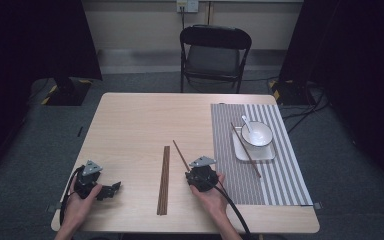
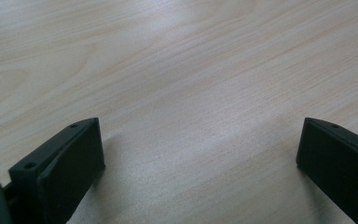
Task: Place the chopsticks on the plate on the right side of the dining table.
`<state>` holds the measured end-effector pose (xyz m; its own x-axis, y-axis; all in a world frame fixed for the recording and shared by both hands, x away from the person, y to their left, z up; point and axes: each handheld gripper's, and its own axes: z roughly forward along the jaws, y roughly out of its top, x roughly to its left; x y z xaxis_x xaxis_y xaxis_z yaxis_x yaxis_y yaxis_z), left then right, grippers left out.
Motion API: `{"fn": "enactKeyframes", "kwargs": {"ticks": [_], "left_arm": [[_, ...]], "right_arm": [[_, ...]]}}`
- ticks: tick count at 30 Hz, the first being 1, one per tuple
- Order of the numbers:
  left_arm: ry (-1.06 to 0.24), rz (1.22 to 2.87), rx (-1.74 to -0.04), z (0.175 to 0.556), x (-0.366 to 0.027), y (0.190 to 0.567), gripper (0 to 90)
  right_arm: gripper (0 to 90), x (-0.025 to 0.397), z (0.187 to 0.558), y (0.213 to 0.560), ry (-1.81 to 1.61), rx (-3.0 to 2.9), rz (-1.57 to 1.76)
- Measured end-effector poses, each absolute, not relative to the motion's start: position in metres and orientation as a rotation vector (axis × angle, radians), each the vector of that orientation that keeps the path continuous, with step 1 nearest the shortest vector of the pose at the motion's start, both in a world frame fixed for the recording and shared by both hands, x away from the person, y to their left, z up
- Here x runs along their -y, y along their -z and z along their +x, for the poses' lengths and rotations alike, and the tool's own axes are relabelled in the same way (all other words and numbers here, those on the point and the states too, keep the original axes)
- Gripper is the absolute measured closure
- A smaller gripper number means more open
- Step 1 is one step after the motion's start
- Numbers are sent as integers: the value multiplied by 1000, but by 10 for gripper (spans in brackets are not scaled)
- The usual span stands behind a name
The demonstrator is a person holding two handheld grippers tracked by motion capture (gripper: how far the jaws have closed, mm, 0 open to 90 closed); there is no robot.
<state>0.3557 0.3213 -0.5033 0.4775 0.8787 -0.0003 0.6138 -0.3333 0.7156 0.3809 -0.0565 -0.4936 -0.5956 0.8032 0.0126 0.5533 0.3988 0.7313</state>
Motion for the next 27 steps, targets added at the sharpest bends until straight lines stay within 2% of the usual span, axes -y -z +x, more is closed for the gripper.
{"fn": "enactKeyframes", "kwargs": {"ticks": [3, 7, 27], "left_arm": [[-518, 2068, -1230, 356, -321, 503, 1], [-518, 2063, -1232, 355, -321, 503, 2], [-518, 2063, -1232, 355, -321, 503, 2]], "right_arm": [[807, 59, 384, 493, -1017, -2314, 1196], [835, 59, 384, 493, -1007, -2301, 1209], [852, 66, 385, 492, -1047, -2272, 1268]]}}
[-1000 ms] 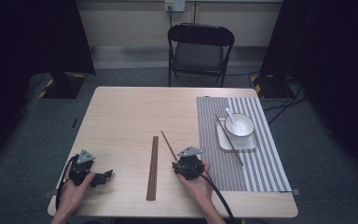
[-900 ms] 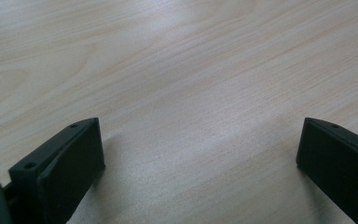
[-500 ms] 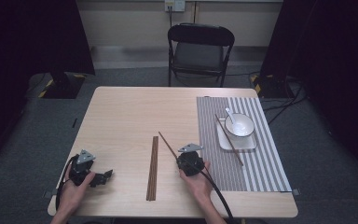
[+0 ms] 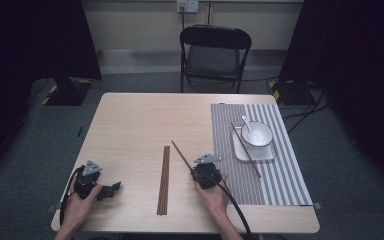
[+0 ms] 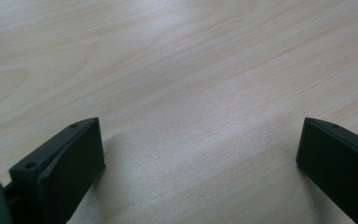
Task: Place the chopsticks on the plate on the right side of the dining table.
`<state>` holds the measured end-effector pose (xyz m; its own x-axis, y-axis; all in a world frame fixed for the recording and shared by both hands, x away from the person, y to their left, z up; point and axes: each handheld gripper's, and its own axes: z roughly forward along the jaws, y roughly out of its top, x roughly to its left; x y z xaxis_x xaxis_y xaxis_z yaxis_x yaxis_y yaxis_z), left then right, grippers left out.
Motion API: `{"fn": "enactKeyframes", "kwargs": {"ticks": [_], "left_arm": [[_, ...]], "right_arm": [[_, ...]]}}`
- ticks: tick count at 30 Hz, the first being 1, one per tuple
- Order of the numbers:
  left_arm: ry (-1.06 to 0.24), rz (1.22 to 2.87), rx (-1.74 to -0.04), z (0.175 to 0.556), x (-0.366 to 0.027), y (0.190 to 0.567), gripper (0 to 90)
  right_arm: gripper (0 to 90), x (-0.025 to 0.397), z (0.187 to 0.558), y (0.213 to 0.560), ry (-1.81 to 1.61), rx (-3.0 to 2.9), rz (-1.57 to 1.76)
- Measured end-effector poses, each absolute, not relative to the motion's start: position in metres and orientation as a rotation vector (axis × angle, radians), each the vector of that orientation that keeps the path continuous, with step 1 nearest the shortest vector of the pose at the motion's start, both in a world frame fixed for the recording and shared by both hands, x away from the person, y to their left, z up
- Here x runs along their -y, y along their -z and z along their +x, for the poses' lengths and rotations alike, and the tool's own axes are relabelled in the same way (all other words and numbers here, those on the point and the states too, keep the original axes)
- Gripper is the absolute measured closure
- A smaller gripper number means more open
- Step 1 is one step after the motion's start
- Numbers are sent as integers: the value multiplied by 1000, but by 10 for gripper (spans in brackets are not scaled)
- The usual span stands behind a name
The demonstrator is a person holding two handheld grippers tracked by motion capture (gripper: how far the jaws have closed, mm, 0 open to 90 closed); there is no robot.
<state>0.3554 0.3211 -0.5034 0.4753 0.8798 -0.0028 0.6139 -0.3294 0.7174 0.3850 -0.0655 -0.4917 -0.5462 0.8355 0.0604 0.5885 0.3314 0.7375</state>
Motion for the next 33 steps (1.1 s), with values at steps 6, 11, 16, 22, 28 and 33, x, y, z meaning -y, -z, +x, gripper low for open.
{"fn": "enactKeyframes", "kwargs": {"ticks": [6, 11, 16, 22, 28, 33], "left_arm": [[-517, 2063, -1232, 355, -321, 503, 2], [-517, 2063, -1232, 355, -321, 503, 2], [-518, 2063, -1232, 355, -321, 503, 2], [-517, 2063, -1232, 355, -321, 503, 2], [-517, 2063, -1233, 355, -321, 503, 2], [-517, 2063, -1232, 355, -321, 503, 2]], "right_arm": [[852, 74, 386, 488, -1072, -2256, 1291], [852, 82, 386, 484, -1074, -2238, 1306], [852, 90, 387, 483, -1070, -2228, 1319], [852, 97, 387, 483, -1061, -2219, 1331], [852, 104, 389, 478, -1054, -2202, 1340], [852, 110, 391, 470, -1045, -2189, 1338]]}}
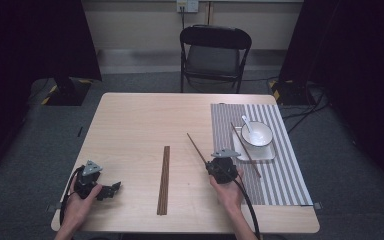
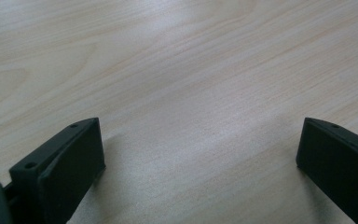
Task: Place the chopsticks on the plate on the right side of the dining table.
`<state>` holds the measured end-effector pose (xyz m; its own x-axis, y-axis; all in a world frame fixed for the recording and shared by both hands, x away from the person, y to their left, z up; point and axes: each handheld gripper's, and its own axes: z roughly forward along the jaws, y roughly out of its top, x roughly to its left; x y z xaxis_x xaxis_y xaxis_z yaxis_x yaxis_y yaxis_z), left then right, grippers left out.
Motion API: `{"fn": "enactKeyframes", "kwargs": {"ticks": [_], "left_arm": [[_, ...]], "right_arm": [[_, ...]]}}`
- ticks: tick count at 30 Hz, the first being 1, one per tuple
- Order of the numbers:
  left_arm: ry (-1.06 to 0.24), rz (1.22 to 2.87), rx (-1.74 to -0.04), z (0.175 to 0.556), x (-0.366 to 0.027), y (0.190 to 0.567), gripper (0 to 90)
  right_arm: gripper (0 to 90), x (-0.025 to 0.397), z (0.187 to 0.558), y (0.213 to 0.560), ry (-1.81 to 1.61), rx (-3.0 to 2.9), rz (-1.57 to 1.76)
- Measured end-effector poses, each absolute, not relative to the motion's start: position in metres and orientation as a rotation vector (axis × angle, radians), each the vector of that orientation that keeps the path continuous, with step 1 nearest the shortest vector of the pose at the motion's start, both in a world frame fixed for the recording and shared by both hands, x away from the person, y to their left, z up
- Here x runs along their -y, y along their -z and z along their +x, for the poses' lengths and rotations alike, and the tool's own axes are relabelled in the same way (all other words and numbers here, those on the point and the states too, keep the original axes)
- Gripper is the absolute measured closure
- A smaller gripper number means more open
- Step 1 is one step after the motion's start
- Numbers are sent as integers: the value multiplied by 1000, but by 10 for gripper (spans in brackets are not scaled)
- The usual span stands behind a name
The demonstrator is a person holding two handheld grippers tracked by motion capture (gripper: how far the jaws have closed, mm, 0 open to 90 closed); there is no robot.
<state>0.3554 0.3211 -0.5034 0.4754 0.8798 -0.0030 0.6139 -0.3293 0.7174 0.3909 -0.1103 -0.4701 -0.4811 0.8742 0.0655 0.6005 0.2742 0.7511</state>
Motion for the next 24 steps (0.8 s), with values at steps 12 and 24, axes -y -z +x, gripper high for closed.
{"fn": "enactKeyframes", "kwargs": {"ticks": [12, 24], "left_arm": [[-517, 2063, -1232, 355, -321, 503, 2], [-518, 2063, -1232, 355, -321, 503, 2]], "right_arm": [[852, 126, 395, 465, -1031, -2156, 1359], [852, 145, 403, 463, -998, -2115, 1392]]}}
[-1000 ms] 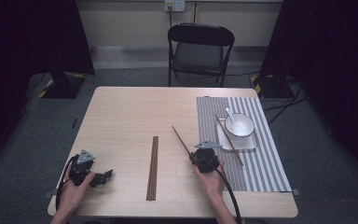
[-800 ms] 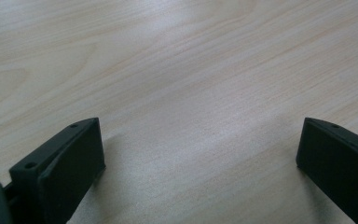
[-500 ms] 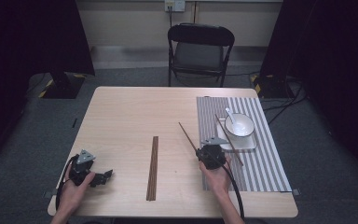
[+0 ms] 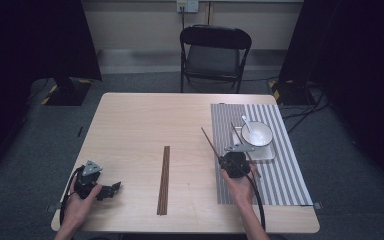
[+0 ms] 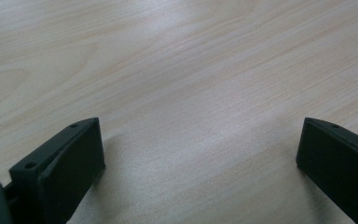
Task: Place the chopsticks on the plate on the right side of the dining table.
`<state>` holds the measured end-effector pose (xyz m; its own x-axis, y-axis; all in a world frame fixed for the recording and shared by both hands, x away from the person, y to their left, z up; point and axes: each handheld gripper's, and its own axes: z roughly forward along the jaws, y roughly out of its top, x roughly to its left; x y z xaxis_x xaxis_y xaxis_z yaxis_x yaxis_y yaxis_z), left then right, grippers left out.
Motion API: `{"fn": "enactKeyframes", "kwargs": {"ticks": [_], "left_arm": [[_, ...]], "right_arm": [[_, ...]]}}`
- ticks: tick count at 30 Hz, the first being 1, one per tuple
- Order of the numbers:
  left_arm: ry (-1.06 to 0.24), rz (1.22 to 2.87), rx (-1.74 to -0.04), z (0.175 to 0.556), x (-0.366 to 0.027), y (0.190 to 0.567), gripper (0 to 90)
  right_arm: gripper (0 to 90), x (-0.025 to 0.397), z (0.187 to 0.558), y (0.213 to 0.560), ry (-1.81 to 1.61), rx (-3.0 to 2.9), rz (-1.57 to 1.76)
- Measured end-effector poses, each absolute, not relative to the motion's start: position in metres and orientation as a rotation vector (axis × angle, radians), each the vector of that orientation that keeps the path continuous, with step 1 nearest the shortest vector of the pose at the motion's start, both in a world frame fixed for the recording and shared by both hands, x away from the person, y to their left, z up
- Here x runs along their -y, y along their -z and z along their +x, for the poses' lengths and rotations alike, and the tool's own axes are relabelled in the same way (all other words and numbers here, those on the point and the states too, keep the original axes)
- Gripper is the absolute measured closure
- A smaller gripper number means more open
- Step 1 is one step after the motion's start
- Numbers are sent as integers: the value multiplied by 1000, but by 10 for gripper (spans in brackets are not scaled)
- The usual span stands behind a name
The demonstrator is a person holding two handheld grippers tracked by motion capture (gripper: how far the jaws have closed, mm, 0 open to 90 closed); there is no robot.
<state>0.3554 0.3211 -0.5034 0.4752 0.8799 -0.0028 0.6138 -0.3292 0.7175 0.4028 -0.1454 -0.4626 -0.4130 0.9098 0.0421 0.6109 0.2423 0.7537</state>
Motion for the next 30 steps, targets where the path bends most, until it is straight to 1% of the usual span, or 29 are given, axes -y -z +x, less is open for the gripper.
{"fn": "enactKeyframes", "kwargs": {"ticks": [22, 30], "left_arm": [[-518, 2063, -1233, 355, -321, 503, 2], [-517, 2063, -1232, 355, -321, 503, 2]], "right_arm": [[852, 183, 416, 458, -942, -2034, 1448], [852, 196, 424, 464, -904, -2005, 1477]]}}
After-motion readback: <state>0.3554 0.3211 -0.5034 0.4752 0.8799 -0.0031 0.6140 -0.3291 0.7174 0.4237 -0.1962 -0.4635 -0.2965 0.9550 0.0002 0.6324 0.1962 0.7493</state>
